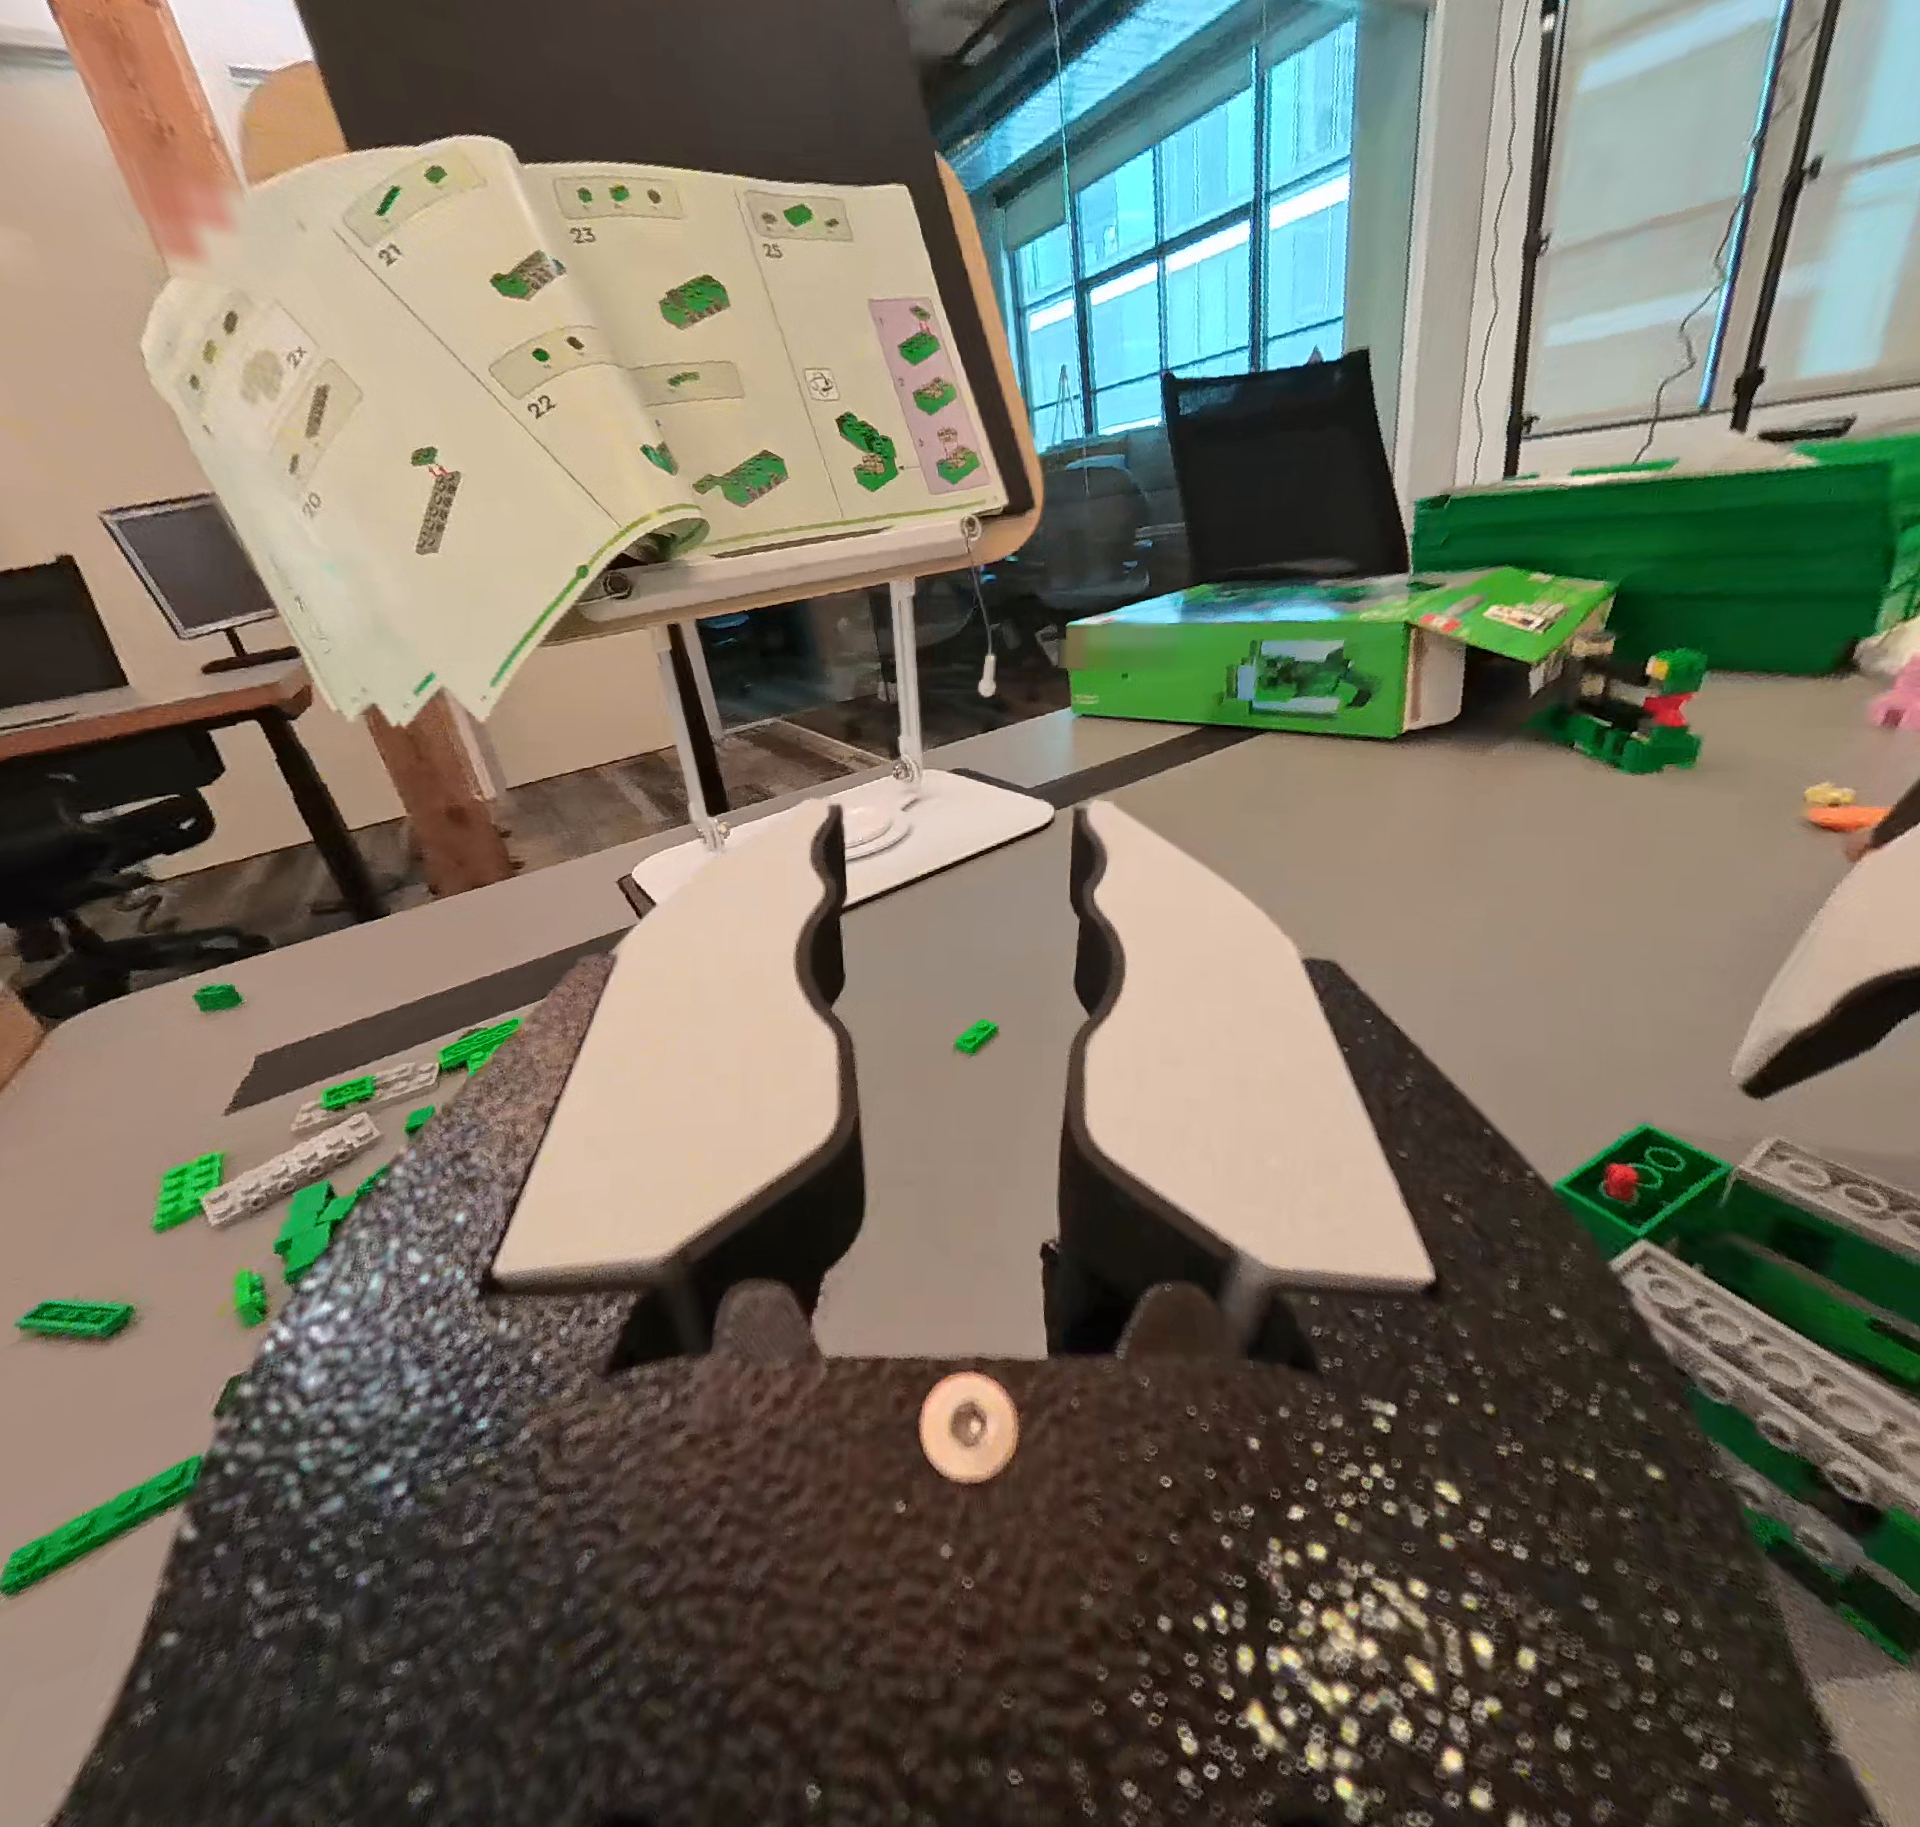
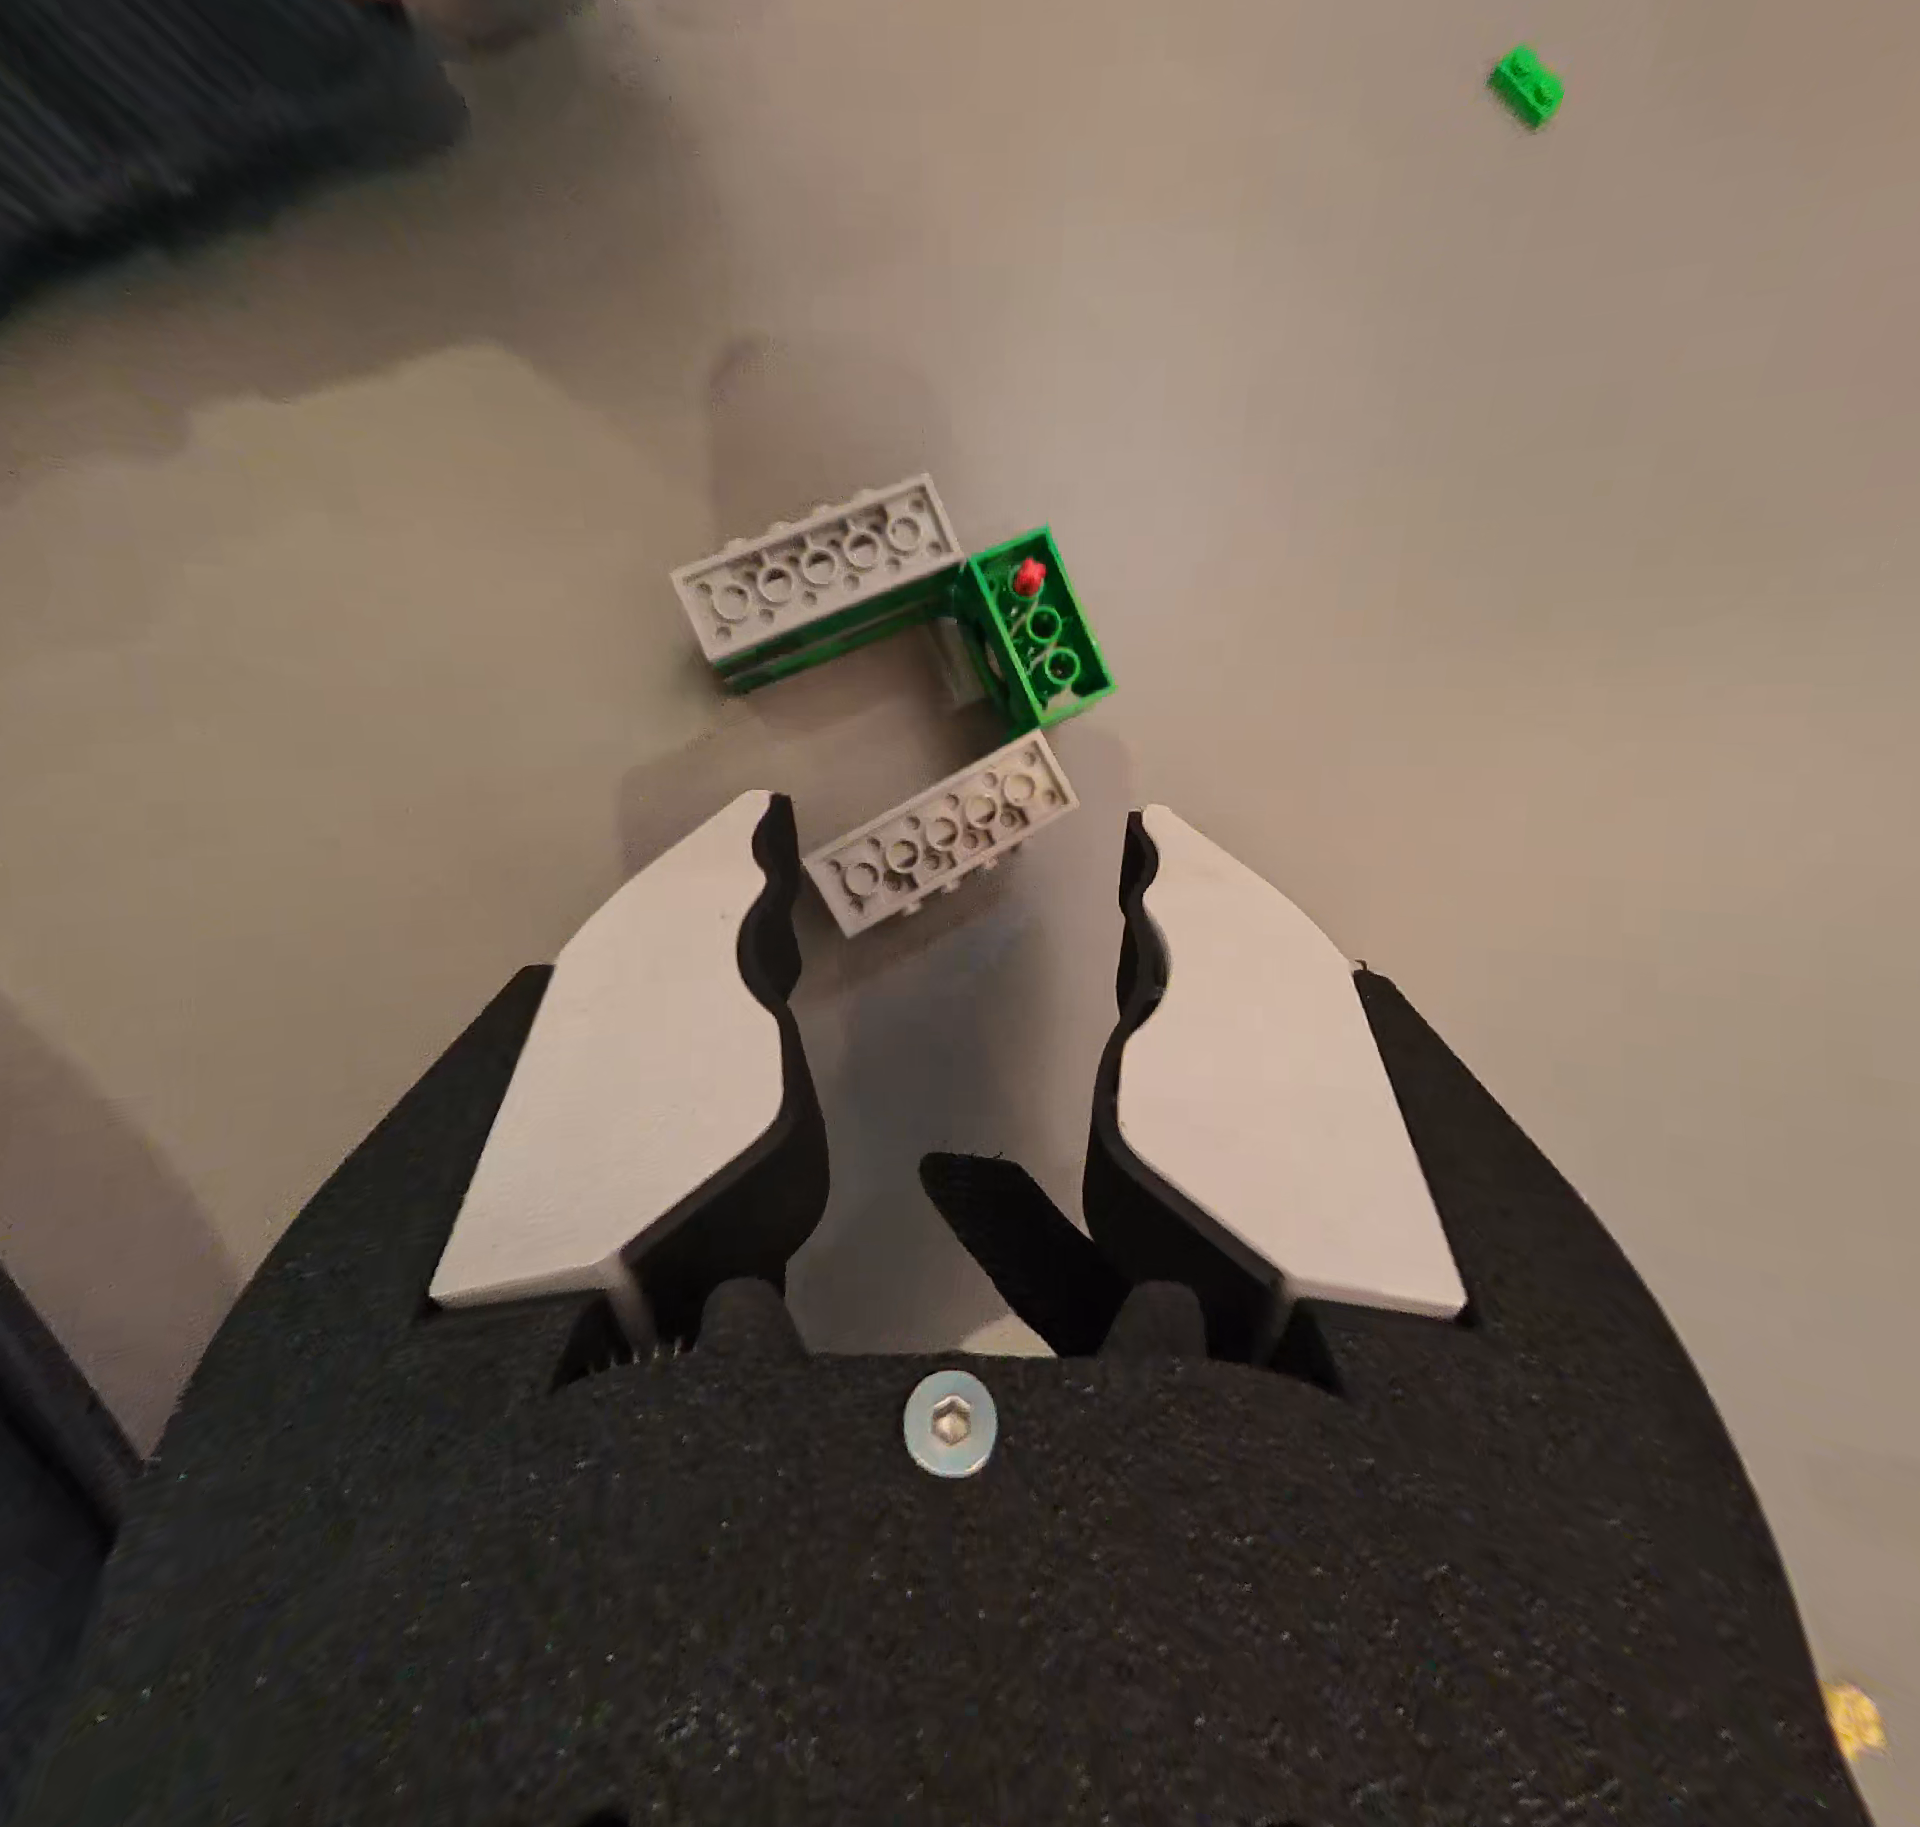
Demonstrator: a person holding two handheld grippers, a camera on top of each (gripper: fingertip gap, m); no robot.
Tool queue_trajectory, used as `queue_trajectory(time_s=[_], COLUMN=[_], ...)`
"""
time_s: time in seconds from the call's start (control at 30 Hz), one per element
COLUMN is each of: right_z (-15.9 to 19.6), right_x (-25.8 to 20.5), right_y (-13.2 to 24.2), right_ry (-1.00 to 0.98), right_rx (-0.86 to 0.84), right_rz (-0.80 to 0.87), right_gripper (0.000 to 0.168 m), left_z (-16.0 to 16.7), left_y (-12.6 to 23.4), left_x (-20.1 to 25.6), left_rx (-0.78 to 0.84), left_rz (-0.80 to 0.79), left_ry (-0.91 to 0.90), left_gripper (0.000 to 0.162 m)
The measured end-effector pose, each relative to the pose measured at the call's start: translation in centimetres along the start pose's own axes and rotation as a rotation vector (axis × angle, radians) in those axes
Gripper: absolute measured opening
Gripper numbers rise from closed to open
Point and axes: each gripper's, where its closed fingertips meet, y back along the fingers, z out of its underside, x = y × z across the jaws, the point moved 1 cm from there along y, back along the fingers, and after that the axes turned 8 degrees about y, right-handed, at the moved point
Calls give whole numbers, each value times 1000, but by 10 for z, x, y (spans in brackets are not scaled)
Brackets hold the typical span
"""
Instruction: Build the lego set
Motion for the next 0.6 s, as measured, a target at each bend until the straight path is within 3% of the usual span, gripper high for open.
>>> queue_trajectory(time_s=[0.03, 0.23, 0.43, 0.6], right_z=[-2, 18, 15, 9], right_x=[1, 45, 45, 49], right_y=[-1, 2, -4, -3], right_ry=[13, 53, 133, 446], right_rx=[-8, -116, 21, 74], right_rz=[9, 156, -50, -135], right_gripper=[58, 48, 50, 42], left_z=[2, 3, 0, 1], left_y=[-1, -3, 0, 0], left_x=[2, 2, -7, -10], left_rx=[-7, -8, 9, 8], left_rz=[2, -18, -47, -48], left_ry=[-11, -50, -32, -10], left_gripper=[41, 40, 40, 40])
